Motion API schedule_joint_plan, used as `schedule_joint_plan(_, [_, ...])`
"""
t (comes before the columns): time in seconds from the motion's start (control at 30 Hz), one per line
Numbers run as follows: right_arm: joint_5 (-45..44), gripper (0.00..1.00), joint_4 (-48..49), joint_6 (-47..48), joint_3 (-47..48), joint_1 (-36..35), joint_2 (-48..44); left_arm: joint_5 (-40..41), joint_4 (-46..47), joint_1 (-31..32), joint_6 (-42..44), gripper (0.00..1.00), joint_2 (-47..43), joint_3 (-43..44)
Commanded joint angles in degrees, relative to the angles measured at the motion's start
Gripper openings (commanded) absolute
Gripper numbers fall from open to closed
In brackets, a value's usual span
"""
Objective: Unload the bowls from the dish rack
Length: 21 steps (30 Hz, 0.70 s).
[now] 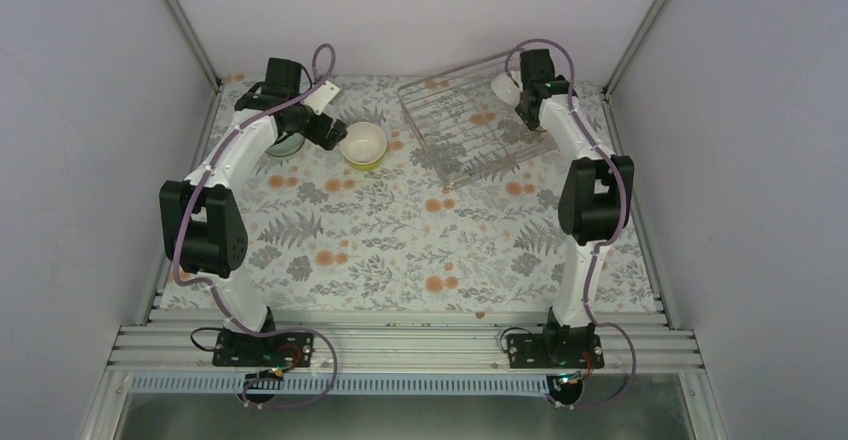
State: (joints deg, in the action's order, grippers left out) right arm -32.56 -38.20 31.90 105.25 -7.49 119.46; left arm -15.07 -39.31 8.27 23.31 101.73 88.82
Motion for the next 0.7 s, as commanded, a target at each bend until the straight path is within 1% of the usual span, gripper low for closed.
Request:
schedule_joint_plan(0.0, [-0.65, 0.87, 2.87, -0.27, 4.26, -0.35, 1.73, -0.27, 0.54, 0.12, -0.39, 1.0, -1.22, 0.58])
schedule_joint_plan(0.13, [-1.07, 0.87, 1.65, -0.8, 7.3, -0.34, 5.58, -0.15, 0.73, -0.01, -0.29, 1.0, -1.51, -0.25])
schedule_joint_plan(0.27, [-0.42, 0.87, 1.16, -1.69, 8.16, -0.43, 6.96, -0.2, 0.98, -0.23, -0.2, 1.0, -1.72, -0.75])
schedule_joint_plan(0.67, [-1.2, 0.87, 1.98, -2.67, 4.62, -0.42, 7.03, -0.76, 1.17, -0.53, -0.37, 1.0, -1.05, -0.79])
